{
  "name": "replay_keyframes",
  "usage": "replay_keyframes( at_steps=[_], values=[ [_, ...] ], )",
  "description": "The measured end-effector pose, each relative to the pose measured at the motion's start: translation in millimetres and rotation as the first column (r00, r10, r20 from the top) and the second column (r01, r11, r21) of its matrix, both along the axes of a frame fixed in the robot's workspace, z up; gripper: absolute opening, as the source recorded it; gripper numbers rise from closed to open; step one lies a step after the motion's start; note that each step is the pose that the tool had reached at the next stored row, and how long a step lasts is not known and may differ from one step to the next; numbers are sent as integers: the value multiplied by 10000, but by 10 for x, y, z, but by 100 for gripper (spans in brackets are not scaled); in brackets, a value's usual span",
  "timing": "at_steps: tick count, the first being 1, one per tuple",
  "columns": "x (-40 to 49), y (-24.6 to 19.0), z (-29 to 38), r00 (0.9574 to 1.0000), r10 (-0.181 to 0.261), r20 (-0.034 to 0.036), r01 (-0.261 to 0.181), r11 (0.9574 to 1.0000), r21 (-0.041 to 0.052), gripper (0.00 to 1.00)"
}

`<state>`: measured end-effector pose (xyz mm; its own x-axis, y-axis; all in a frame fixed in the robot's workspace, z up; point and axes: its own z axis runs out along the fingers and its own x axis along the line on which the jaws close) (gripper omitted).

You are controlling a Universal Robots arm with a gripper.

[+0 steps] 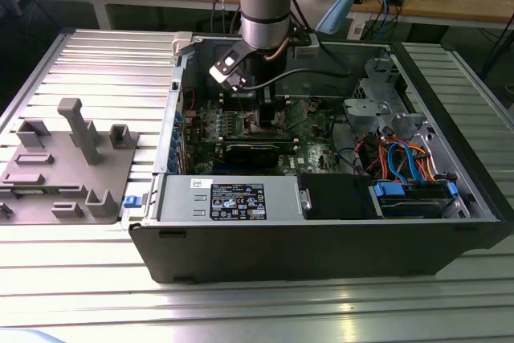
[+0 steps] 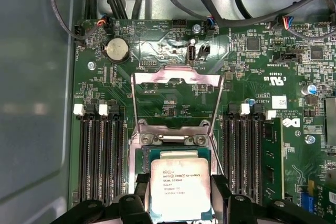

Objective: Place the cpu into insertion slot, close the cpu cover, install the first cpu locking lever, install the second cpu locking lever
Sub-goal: 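Place the cpu into insertion slot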

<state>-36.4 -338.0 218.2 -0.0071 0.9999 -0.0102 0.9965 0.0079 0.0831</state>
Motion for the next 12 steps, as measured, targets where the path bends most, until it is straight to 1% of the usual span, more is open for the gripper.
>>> replay_keyframes(
  at_steps=[4,12],
  values=[
    [-9,14,-21,10000,-43,1,43,10000,2,55],
    [-36,14,-71,9997,-254,0,254,9997,0,55]
  ],
)
